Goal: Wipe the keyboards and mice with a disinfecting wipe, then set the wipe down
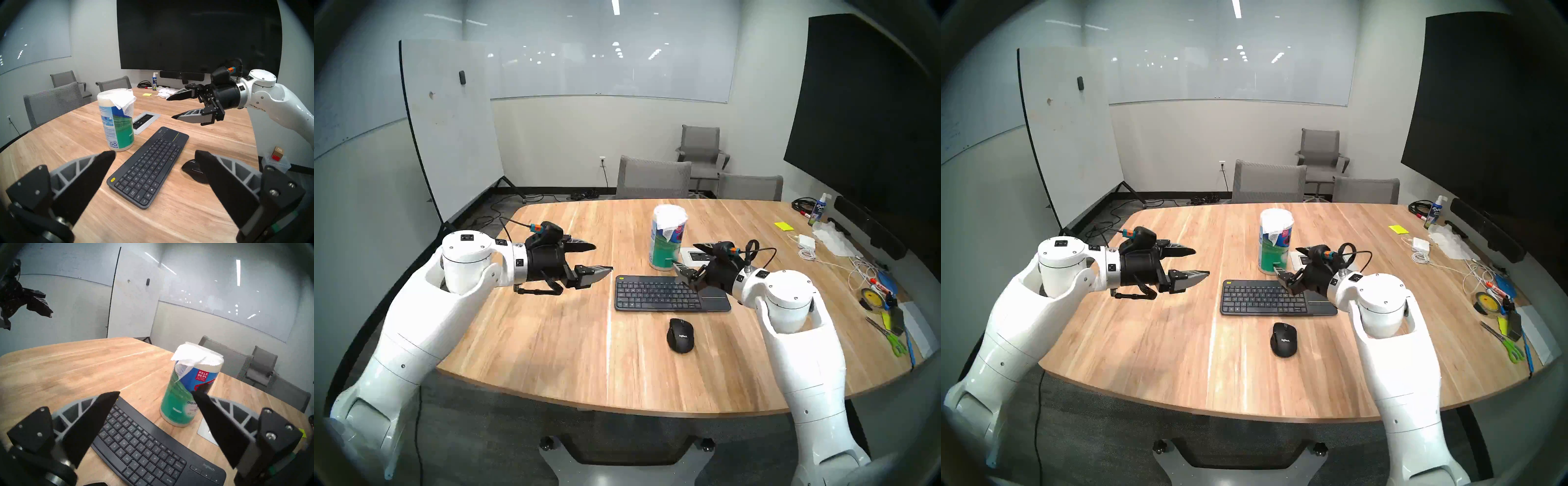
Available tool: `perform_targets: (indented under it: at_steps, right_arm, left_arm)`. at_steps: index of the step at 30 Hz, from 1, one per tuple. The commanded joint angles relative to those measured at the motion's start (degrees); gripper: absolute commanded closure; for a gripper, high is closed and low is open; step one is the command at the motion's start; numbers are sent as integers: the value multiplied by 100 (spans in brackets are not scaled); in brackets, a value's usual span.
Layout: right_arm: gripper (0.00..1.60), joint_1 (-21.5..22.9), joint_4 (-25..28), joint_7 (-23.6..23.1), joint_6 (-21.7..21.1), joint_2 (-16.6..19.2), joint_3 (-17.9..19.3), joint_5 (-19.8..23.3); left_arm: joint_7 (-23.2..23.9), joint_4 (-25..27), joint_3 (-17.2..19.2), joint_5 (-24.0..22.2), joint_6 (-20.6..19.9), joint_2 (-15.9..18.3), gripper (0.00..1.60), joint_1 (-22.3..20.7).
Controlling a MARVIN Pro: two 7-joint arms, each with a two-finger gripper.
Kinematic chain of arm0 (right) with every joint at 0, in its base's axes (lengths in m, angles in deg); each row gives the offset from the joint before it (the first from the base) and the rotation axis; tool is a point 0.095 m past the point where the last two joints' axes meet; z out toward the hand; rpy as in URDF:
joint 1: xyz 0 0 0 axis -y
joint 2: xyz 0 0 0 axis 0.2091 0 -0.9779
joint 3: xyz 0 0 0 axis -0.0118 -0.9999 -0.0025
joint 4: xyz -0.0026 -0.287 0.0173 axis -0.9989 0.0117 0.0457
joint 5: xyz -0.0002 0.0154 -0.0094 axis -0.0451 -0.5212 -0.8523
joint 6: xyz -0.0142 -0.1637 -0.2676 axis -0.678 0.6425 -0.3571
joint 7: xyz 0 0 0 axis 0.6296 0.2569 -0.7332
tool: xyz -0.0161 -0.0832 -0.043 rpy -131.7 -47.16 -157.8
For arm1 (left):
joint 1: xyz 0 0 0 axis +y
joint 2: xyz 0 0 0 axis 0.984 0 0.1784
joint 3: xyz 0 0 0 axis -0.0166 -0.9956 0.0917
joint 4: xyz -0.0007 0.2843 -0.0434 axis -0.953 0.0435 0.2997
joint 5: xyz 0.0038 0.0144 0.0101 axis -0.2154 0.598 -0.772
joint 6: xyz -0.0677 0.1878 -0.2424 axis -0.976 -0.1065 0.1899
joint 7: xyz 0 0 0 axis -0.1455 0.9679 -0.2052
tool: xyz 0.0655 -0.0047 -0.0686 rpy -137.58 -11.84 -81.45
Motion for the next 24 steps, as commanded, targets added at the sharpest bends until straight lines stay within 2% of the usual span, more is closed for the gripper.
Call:
perform_targets:
  at_steps: [1,11,24]
  right_arm:
    - [0,463,-53,222,30,-207,-82,-61]
    - [0,763,-322,473,7,-438,-183,-178]
    - [0,871,-507,661,36,-555,-216,-250]
  left_arm:
    - [-2,55,35,-8,7,5,0,-42]
    - [-2,55,35,-8,7,5,0,-42]
    - [-4,58,37,-8,6,5,0,-41]
